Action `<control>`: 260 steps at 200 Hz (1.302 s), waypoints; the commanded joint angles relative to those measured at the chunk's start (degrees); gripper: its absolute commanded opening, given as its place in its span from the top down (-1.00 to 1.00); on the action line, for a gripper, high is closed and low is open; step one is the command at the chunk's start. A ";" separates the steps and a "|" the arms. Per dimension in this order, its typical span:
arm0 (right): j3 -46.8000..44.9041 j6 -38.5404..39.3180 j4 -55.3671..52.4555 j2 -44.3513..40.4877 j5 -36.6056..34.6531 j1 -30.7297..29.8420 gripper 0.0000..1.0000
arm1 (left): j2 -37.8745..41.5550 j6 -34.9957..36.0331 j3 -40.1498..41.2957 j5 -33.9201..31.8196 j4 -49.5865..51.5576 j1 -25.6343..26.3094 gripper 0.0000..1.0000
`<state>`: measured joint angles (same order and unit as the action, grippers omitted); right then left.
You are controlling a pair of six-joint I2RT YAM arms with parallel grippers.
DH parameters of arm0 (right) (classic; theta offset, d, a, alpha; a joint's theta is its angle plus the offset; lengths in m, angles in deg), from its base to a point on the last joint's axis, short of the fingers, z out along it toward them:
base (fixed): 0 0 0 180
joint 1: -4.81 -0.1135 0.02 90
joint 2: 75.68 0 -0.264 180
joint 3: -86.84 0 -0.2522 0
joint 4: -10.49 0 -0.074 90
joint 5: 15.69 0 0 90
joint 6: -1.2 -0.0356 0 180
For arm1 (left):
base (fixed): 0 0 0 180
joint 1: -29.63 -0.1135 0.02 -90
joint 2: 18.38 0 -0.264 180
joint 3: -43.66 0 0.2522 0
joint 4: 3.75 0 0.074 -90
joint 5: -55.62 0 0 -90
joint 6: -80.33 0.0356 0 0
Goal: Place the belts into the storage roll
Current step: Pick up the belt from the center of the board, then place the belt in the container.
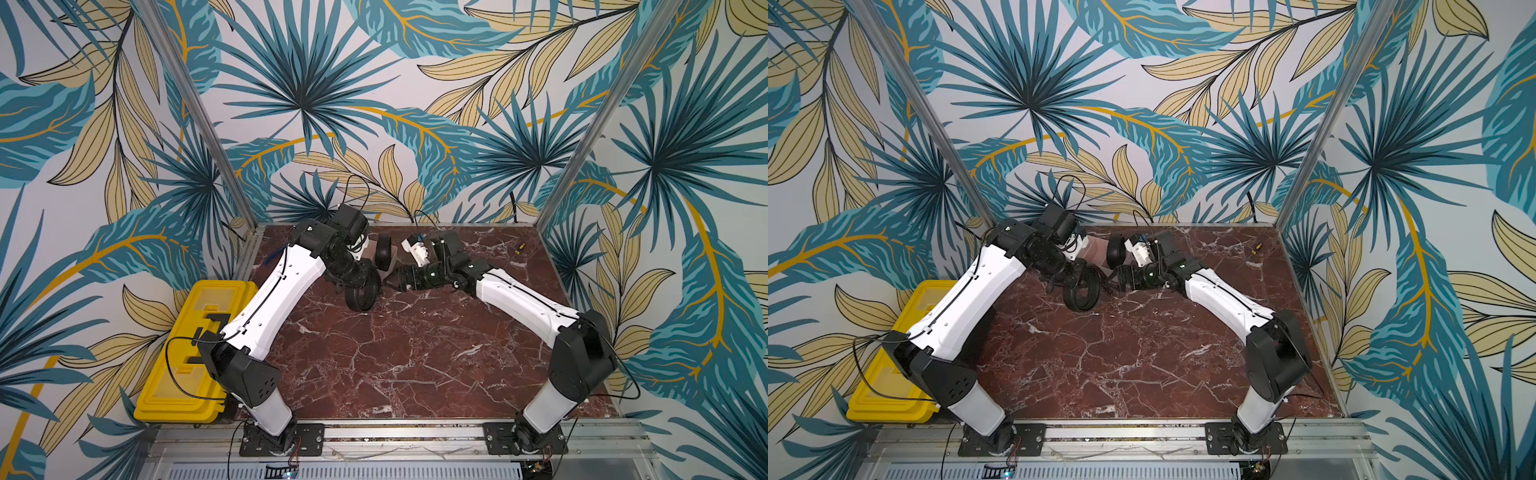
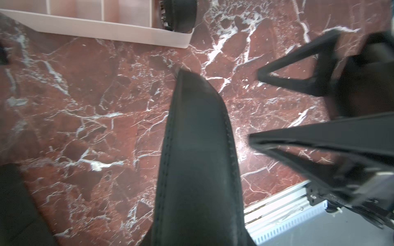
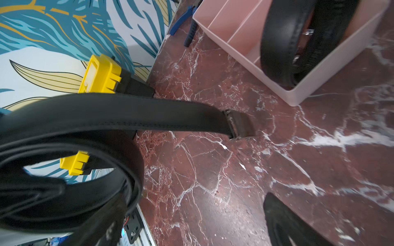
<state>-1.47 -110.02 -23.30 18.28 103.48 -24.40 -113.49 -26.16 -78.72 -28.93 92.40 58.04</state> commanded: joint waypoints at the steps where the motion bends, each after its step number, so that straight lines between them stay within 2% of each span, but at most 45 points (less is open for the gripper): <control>1: -2.34 -0.36 -0.87 -6.52 -2.85 1.79 -0.99 | 2.34 1.90 -3.00 -5.00 1.65 -0.74 1.00; 17: -4.04 -1.41 -2.18 -9.55 -5.52 3.29 -0.99 | 2.39 1.64 -3.48 -7.03 1.53 -2.45 1.00; 51: -7.39 -1.22 -2.05 -10.46 -5.90 4.04 -0.99 | 1.05 4.28 -7.37 -10.80 1.45 -6.76 1.00; 91: -5.50 0.30 -3.31 -6.79 -6.93 5.56 -0.99 | -2.09 8.83 -14.43 -13.48 1.31 -12.54 1.00; 129: -1.96 0.65 -5.30 -2.67 -6.93 6.42 -0.99 | -8.24 8.62 -21.97 -11.64 1.02 -18.44 1.00; 154: 0.14 0.05 -6.25 -0.16 -5.85 7.27 -0.98 | -13.97 8.83 -28.04 -13.16 -0.01 -19.50 1.00; 196: 0.31 0.15 -5.76 1.32 -4.82 8.31 -0.98 | -20.22 8.38 -35.31 -19.84 -2.17 -20.01 1.00; 260: -3.82 1.30 -4.39 -0.52 -5.39 8.74 -0.98 | -20.65 9.02 -36.49 -22.23 -5.74 -20.06 1.00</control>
<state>-3.50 -109.80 -27.52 19.15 97.76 -16.03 -135.89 -17.92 -112.95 -48.47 91.26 38.37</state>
